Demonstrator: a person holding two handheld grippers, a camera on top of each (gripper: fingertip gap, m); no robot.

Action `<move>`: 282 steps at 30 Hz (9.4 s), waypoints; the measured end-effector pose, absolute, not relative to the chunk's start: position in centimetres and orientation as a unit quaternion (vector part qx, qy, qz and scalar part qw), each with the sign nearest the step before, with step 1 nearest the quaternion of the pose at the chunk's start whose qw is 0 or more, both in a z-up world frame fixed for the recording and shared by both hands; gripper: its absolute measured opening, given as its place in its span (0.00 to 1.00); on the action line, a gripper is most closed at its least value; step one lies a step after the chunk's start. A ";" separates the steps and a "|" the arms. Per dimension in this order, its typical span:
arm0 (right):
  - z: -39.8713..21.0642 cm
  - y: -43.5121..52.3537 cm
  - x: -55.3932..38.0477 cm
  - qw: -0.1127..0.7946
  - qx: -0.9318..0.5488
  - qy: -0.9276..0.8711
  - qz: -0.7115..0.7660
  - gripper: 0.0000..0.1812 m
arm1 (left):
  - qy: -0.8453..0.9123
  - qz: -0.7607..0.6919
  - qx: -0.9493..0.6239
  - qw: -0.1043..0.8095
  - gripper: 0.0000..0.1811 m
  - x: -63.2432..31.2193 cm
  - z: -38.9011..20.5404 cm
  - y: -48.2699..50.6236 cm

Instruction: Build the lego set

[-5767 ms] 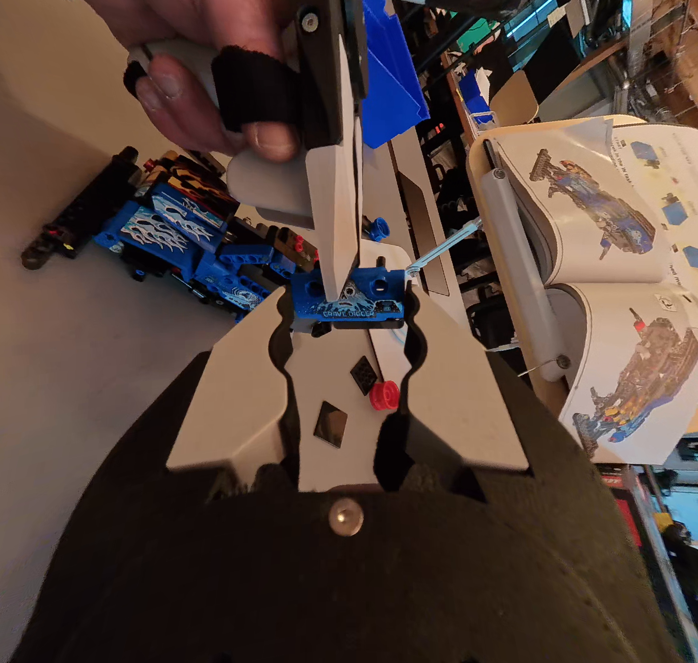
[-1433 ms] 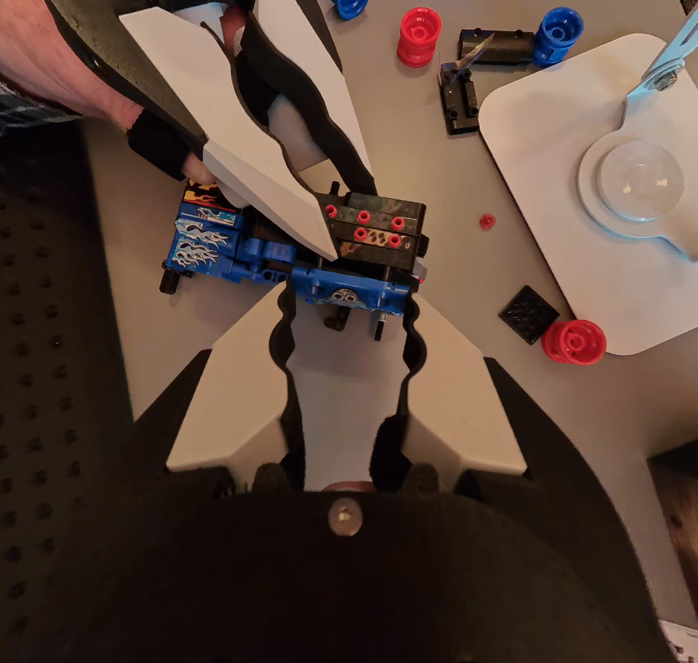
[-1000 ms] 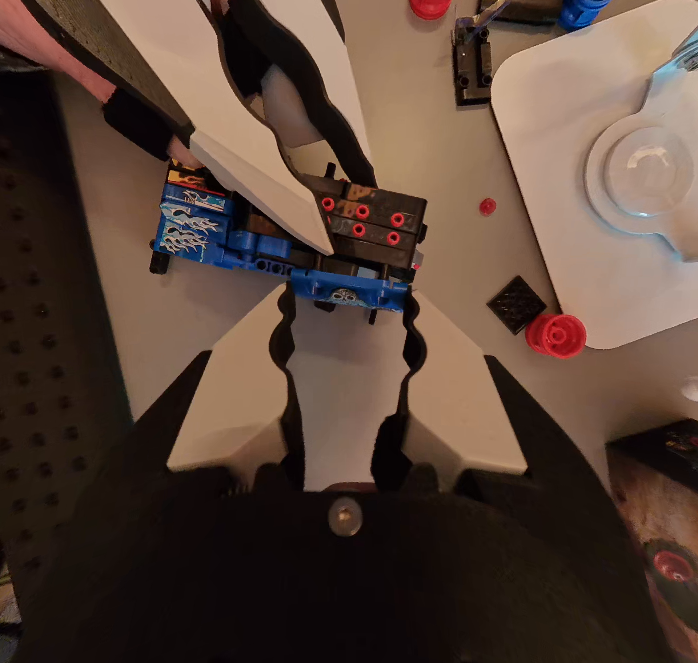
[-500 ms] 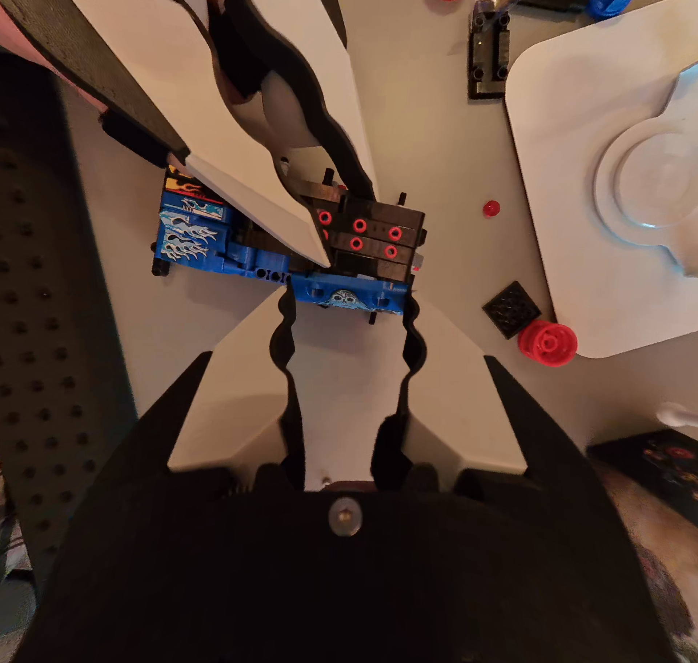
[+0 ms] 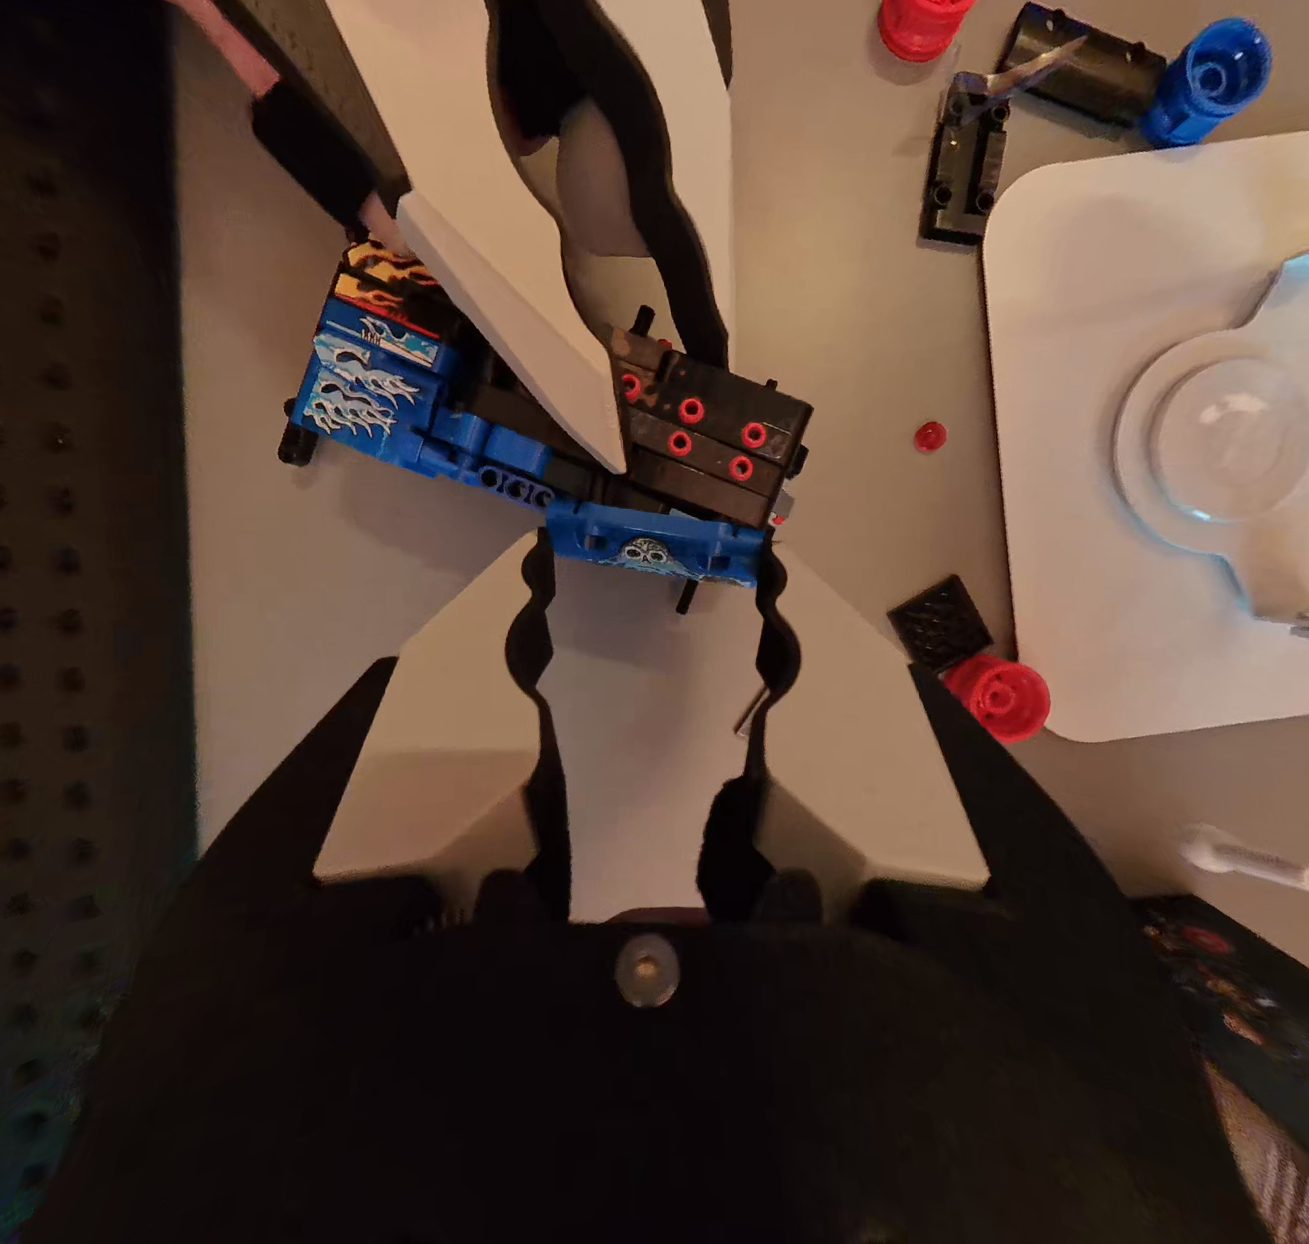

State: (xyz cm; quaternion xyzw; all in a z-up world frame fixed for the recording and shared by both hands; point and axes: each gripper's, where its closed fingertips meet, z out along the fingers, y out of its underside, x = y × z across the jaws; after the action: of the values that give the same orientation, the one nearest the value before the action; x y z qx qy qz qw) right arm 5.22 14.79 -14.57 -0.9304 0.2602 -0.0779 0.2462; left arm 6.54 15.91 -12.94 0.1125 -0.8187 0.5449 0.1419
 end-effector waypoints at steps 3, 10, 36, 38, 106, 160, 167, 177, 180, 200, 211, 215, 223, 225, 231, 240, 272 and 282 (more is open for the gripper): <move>-14.4 14.8 5.2 0.262 -0.929 0.256 -0.056 0.31 | -0.817 0.546 0.114 0.145 0.16 6.6 -12.9 15.9; -14.3 15.1 5.1 0.307 -0.899 0.313 -0.016 0.31 | -0.813 0.551 0.119 0.149 0.16 6.5 -12.9 15.7; -14.3 15.8 5.8 0.371 -0.854 0.357 -0.070 0.37 | -0.806 0.552 0.139 0.160 0.16 7.0 -12.8 15.7; -14.4 15.8 5.7 0.383 -0.853 0.347 -0.073 0.35 | -0.805 0.550 0.138 0.171 0.16 6.8 -12.8 15.8; -13.1 16.2 4.2 0.526 -0.803 0.273 -0.062 0.23 | -0.893 0.434 -0.078 0.087 0.35 5.5 -13.4 18.5; -17.1 15.5 4.7 0.447 -0.841 0.277 -0.130 0.31 | -0.870 0.458 0.087 0.158 0.36 9.4 -14.9 23.0; -17.6 15.6 4.7 0.429 -0.849 0.274 -0.138 0.31 | -0.875 0.460 0.068 0.137 0.38 8.8 -15.3 22.6; -18.5 15.2 4.6 0.400 -0.864 0.268 -0.144 0.30 | -0.888 0.455 0.058 0.021 0.48 8.1 -15.6 26.7; -18.8 15.2 4.6 0.394 -0.867 0.269 -0.142 0.30 | -0.901 0.429 0.053 -0.050 0.50 8.3 -17.1 27.7; -18.4 15.2 5.0 0.404 -0.859 0.278 -0.147 0.31 | -0.839 0.500 0.187 0.107 0.42 11.3 -16.1 25.1; -18.4 13.9 7.4 0.381 -0.843 0.295 -0.237 0.15 | -0.809 0.531 0.216 0.132 0.42 12.6 -15.8 24.5; -18.3 13.8 7.7 0.383 -0.839 0.300 -0.245 0.09 | -0.801 0.542 0.220 0.130 0.42 12.8 -15.7 24.5; -18.1 14.0 7.5 0.385 -0.841 0.295 -0.239 0.09 | -0.793 0.549 0.225 0.142 0.42 12.8 -15.6 24.6; -17.9 14.2 6.9 0.386 -0.849 0.282 -0.226 0.09 | -0.794 0.543 0.224 0.157 0.42 12.3 -15.6 24.7; -17.5 14.3 5.6 0.386 -0.859 0.271 -0.199 0.07 | -0.789 0.545 0.229 0.167 0.42 11.9 -15.3 24.7; -16.4 13.8 5.1 0.363 -0.873 0.239 -0.221 0.11 | -0.783 0.542 0.244 0.186 0.42 12.2 -15.5 24.6; -15.4 14.3 6.1 0.375 -0.851 0.215 -0.297 0.12 | -0.767 0.557 0.254 0.191 0.42 12.6 -15.4 25.0; -14.9 14.5 6.0 0.378 -0.849 0.203 -0.309 0.11 | -0.766 0.558 0.255 0.189 0.42 12.7 -15.3 25.1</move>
State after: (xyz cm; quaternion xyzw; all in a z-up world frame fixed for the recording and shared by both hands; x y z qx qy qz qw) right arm 5.99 14.46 -14.86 -0.8488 0.2033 -0.3091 0.3777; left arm 12.68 25.12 -15.34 0.2551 -0.7665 0.5582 0.1893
